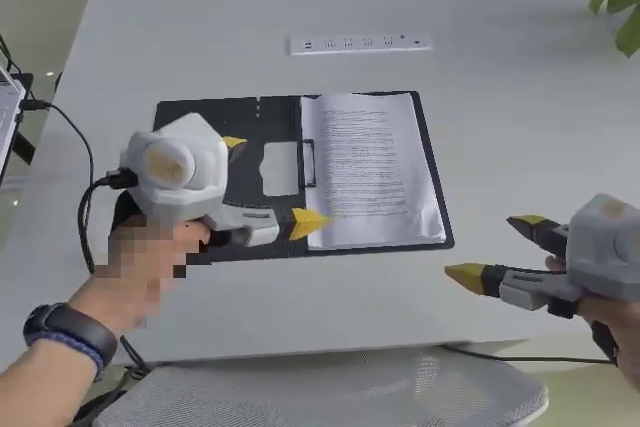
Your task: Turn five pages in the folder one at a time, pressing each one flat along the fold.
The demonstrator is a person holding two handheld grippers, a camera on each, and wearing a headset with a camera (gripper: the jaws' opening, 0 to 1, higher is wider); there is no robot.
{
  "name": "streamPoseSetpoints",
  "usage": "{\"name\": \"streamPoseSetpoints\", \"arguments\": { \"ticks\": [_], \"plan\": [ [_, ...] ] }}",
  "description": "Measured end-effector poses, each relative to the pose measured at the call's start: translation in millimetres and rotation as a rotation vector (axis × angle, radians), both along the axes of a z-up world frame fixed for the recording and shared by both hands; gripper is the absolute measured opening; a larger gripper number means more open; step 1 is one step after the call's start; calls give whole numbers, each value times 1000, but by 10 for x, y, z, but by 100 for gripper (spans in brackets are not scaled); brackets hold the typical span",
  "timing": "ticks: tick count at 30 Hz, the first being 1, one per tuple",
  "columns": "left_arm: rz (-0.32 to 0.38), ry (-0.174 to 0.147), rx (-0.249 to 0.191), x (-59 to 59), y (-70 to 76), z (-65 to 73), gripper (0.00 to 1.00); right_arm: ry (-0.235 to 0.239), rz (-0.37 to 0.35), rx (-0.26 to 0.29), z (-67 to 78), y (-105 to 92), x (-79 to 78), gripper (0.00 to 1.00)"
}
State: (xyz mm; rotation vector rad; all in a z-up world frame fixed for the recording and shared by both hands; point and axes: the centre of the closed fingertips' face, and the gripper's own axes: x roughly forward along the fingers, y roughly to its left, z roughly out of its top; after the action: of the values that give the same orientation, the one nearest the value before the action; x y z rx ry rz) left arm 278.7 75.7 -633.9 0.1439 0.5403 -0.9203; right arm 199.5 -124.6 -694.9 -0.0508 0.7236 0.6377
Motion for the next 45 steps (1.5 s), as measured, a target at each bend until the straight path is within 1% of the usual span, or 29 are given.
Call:
{"name": "streamPoseSetpoints", "arguments": {
  "ticks": [4,5,9,12,14,17,19,21,22,26,29,34,40,45],
  "plan": [
    [-43,-7,-1,35,-213,8,91,2,0,-1,-1,-12,-3,75],
    [-62,-10,2,48,-298,-1,91,2,-3,0,0,-28,1,75],
    [-93,-8,-3,90,-497,-40,91,2,-2,0,6,-36,1,75],
    [-121,-2,0,106,-669,-102,91,3,-3,-2,4,-55,7,75],
    [-136,0,3,106,-754,-135,91,3,-6,0,8,-59,8,75],
    [-160,11,3,103,-903,-213,91,3,-4,0,4,-66,8,75],
    [-167,16,5,110,-954,-249,90,5,-5,-1,-3,-71,6,74],
    [-178,27,4,133,-1065,-317,90,10,-7,0,-17,-77,-4,74],
    [-179,28,4,136,-1081,-325,90,10,-7,0,-18,-77,-5,74],
    [-203,40,13,150,-1243,-433,89,17,-6,0,-44,-97,-15,74],
    [-223,46,29,152,-1349,-527,89,18,-9,0,-46,-110,-16,74],
    [-248,66,53,140,-1514,-709,87,18,-15,5,-53,-143,0,73],
    [-260,83,81,141,-1646,-903,85,22,-17,7,-77,-156,-10,73],
    [-238,104,100,178,-1693,-1063,82,26,-18,8,-98,-163,-19,72]
  ]
}}
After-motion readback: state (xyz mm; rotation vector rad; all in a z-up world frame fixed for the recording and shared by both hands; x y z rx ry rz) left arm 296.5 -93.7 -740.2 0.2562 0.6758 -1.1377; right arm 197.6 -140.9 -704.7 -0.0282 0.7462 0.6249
